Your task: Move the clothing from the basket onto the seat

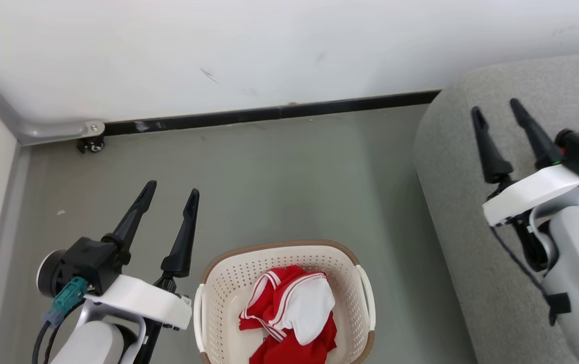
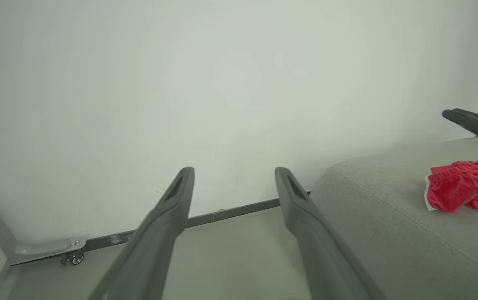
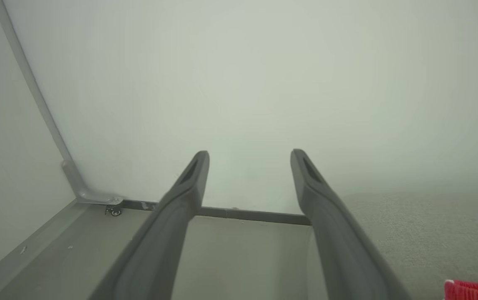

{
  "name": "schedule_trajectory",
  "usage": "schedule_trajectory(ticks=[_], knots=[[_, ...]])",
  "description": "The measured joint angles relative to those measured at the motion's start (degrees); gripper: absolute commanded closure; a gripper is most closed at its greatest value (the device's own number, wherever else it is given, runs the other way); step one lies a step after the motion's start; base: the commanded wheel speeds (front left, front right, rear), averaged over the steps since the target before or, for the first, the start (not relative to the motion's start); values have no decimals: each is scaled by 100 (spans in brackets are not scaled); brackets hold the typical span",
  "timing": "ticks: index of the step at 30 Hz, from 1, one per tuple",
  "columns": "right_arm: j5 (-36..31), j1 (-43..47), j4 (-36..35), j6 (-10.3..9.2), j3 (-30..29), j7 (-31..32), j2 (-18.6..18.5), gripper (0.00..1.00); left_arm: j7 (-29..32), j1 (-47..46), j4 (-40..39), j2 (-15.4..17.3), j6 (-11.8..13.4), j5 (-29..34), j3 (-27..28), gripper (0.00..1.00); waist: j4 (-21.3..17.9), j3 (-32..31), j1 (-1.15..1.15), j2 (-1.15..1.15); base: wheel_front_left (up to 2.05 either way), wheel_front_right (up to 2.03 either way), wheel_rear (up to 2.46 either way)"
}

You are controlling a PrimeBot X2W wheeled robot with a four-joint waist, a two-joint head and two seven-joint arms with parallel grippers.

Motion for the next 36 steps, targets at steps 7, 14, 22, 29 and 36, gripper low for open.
schedule_trajectory(ticks=[7, 14, 22, 29, 36], knots=[[-259, 235, 9, 0, -114, 0, 343, 0, 0, 288, -20, -115, 93, 25, 168, 0, 174, -220, 0, 0, 0, 0, 0], [-525, 593, 31, 0, -282, 0, 628, 0, 0, 632, -21, -255, 201, 29, 380, 0, 291, -438, 0, 0, 0, 0, 0], [-733, 1003, -13, 0, -365, 9, 927, 0, 0, 1010, 41, -248, 287, 223, 411, 0, 370, -671, 0, 0, 0, 0, 0], [-895, 1405, -103, 0, -485, 19, 1084, 0, 0, 1271, 86, -289, 345, 223, 525, 0, 401, -821, 0, 0, 0, 0, 0], [-1020, 1912, -190, 0, -715, 35, 1191, 0, 0, 1496, 83, -349, 470, 263, 676, 0, 415, -966, 0, 0, 0, 0, 0]])
